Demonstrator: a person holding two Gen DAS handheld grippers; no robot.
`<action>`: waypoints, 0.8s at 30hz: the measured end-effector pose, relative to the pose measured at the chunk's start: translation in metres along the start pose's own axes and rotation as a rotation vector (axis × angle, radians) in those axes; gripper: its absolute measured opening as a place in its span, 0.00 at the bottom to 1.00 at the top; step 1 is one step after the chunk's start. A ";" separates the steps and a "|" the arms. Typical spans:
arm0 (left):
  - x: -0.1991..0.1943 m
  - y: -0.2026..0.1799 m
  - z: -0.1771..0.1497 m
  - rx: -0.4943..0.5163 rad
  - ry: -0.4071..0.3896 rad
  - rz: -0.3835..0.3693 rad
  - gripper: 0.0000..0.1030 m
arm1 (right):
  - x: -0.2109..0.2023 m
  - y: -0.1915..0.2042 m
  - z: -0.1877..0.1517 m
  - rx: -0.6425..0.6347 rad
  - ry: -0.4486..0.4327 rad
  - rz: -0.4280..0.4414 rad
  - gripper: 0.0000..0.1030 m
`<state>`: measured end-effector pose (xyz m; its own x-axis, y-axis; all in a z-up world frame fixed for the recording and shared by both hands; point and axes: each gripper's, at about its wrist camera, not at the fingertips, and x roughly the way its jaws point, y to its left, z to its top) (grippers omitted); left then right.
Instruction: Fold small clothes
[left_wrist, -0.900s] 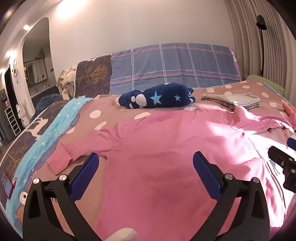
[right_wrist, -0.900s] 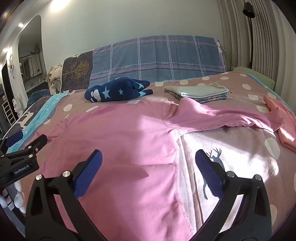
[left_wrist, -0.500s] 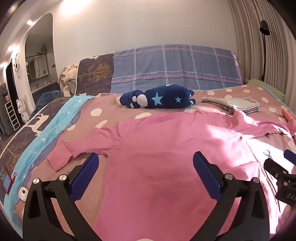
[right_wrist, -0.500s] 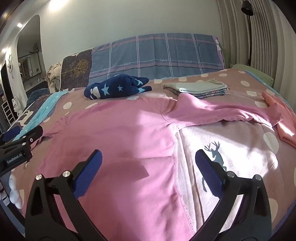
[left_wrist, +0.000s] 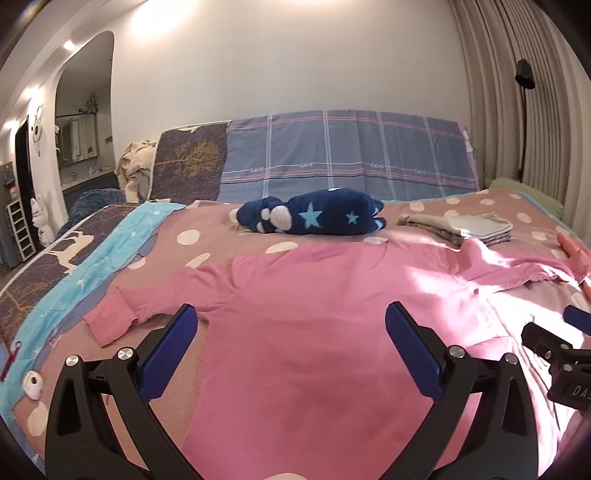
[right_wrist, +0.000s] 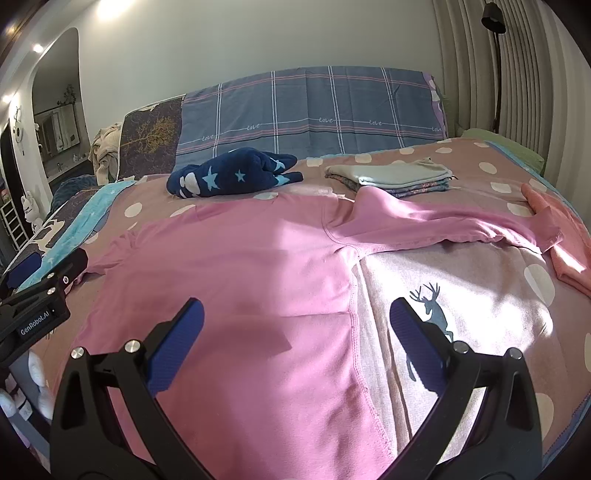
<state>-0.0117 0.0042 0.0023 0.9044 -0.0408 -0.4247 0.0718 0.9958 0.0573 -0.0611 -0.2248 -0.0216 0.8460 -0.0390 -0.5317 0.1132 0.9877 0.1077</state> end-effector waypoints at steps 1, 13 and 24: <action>0.001 0.000 0.000 0.002 0.006 -0.004 0.99 | 0.000 0.000 0.000 0.000 0.001 0.000 0.98; 0.008 0.001 -0.002 0.058 0.039 -0.032 0.99 | -0.001 0.003 0.001 0.000 -0.006 -0.020 0.98; 0.009 -0.003 -0.007 0.076 0.051 -0.050 0.99 | 0.000 0.003 0.002 -0.004 -0.005 -0.023 0.98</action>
<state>-0.0067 0.0010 -0.0075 0.8764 -0.0836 -0.4743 0.1495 0.9834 0.1029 -0.0597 -0.2218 -0.0195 0.8458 -0.0620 -0.5299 0.1304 0.9871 0.0926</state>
